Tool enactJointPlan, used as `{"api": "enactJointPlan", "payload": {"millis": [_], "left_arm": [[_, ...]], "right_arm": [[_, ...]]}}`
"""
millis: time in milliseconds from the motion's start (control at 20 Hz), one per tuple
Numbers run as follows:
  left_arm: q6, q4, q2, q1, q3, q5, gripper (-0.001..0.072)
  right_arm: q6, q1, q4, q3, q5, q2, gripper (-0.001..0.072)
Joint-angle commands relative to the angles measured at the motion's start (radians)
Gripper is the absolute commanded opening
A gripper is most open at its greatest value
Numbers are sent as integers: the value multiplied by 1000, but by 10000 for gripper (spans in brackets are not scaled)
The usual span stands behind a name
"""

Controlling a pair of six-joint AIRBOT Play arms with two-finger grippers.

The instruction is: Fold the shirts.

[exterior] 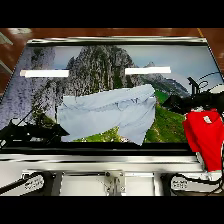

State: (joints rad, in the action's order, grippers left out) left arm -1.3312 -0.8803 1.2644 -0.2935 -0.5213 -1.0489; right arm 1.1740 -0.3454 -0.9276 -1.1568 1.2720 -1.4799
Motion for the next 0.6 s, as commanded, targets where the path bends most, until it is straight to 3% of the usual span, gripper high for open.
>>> {"api": "enactJointPlan", "payload": {"millis": [0,100,150,350,550], "left_arm": [[-2,29,46,37,2,17,255],[0,37,42,37,1,16,77],[6,44,42,37,-1,13,39],[41,102,10,37,-2,13,39],[56,114,-47,37,-2,15,39]], "right_arm": [[-1,0,-27,2,-16,-1,677],[9,0,-89,34,-26,-1,677],[24,0,-106,66,-37,-1,677],[39,0,74,293,-229,-1,677],[36,23,143,365,-320,-1,677]]}}
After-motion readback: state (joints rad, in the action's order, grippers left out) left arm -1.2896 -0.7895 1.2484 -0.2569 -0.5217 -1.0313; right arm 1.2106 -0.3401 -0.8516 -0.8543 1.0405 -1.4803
